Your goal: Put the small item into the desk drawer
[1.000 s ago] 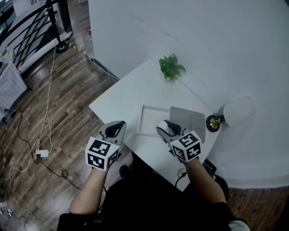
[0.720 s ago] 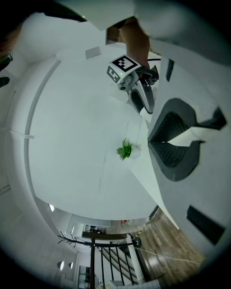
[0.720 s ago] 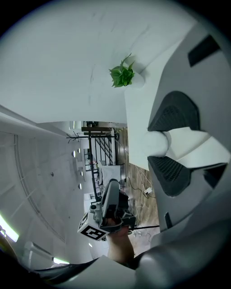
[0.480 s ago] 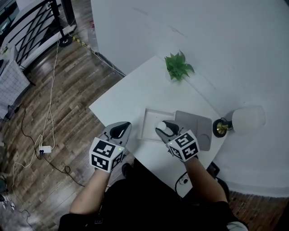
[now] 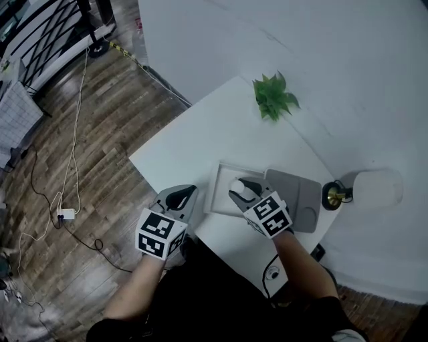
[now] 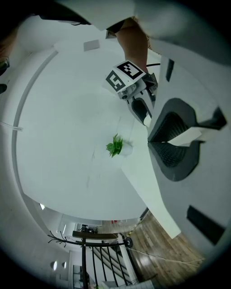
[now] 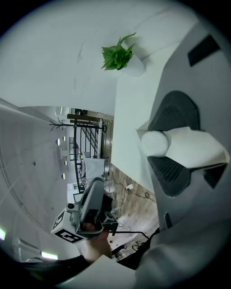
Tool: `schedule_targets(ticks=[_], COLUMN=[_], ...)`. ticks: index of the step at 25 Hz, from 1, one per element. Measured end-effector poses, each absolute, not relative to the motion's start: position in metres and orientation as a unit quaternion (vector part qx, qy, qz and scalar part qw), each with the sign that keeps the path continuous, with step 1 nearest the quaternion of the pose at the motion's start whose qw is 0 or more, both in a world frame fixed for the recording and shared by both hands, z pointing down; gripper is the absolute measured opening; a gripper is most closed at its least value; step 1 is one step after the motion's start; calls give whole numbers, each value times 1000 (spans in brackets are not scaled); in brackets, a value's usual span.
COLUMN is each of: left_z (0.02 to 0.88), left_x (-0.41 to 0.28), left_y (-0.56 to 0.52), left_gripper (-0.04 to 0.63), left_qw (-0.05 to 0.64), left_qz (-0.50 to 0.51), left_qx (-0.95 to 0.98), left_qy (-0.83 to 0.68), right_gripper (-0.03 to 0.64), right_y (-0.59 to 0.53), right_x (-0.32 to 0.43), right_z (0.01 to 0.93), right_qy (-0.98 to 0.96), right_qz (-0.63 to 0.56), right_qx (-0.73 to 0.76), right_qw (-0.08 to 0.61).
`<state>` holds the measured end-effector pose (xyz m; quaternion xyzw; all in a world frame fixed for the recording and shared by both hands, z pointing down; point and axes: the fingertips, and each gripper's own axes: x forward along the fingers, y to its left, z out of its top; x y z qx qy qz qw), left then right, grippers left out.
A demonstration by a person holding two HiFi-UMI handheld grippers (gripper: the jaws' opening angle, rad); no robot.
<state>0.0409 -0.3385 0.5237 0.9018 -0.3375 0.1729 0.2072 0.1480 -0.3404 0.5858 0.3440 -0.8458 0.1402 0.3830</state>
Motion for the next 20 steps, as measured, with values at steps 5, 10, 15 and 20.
schedule_targets(ticks=[5,10,15,20], left_z=[536,543,546,549], left_x=[37,32,22,13], left_y=[-344,-341,-337,-334], left_gripper=[9,9,9,9], left_qw=[219,225,231,235], left_qz=[173,172,172,172], left_qx=[896,892,887,882], left_qy=[-346,-352,-362,-371], right_gripper=[173,173,175,178], right_y=[-349,-349,-344,-341], right_x=[141,130,124,124], right_z=[602,617,631,645], right_qy=[-844,-842,-838,-833], right_qz=[143,142,147,152], right_qx=[327,302,277,258], right_qw=[401,424,447,466])
